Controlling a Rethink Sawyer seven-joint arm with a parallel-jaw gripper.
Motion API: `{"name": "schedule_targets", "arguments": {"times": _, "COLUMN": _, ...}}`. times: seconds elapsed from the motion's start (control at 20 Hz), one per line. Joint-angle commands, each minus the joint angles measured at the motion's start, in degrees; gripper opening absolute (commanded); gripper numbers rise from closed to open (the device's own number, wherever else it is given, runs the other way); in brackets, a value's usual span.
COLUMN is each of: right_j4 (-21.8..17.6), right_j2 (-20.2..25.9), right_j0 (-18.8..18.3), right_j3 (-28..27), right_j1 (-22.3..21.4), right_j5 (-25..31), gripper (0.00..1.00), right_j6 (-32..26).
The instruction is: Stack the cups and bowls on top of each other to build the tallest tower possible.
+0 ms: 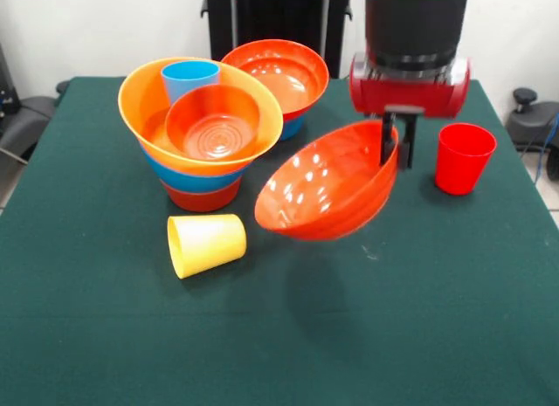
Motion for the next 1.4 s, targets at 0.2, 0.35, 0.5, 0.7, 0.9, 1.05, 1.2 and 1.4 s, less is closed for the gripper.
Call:
{"name": "schedule_targets", "arguments": {"times": 0.2, "right_j4": 5.0, "right_j2": 1.7, "right_j0": -0.1, "right_j3": 5.5, "right_j1": -13.2, "right_j5": 16.2, "gripper": 0.00, "right_j6": -3.3}}
{"name": "schedule_targets", "arguments": {"times": 0.35, "right_j4": 6.3, "right_j2": 2.1, "right_j0": -0.9, "right_j3": 5.3, "right_j1": -15.8, "right_j5": 19.8, "gripper": 0.00, "right_j6": -4.8}}
{"name": "schedule_targets", "arguments": {"times": 0.5, "right_j4": 7.6, "right_j2": 2.5, "right_j0": -2.2, "right_j3": 5.8, "right_j1": -17.6, "right_j5": 22.4, "gripper": 0.00, "right_j6": -6.4}}
{"name": "schedule_targets", "arguments": {"times": 0.7, "right_j4": 8.0, "right_j2": 2.5, "right_j0": -3.7, "right_j3": 7.2, "right_j1": -18.6, "right_j5": 21.2, "gripper": 0.00, "right_j6": -8.2}}
{"name": "schedule_targets", "arguments": {"times": 0.9, "right_j4": 7.3, "right_j2": 2.1, "right_j0": -4.8, "right_j3": 10.4, "right_j1": -18.0, "right_j5": 16.5, "gripper": 0.00, "right_j6": -8.2}}
{"name": "schedule_targets", "arguments": {"times": 1.05, "right_j4": 7.1, "right_j2": 2.2, "right_j0": -5.7, "right_j3": 12.5, "right_j1": -17.7, "right_j5": 13.7, "gripper": 0.00, "right_j6": -7.9}}
{"name": "schedule_targets", "arguments": {"times": 1.2, "right_j4": 7.0, "right_j2": 2.6, "right_j0": -6.7, "right_j3": 14.0, "right_j1": -17.5, "right_j5": 11.9, "gripper": 0.00, "right_j6": -7.9}}
{"name": "schedule_targets", "arguments": {"times": 1.4, "right_j4": 6.6, "right_j2": 3.1, "right_j0": -7.6, "right_j3": 15.6, "right_j1": -17.5, "right_j5": 10.4, "gripper": 0.00, "right_j6": -8.1}}
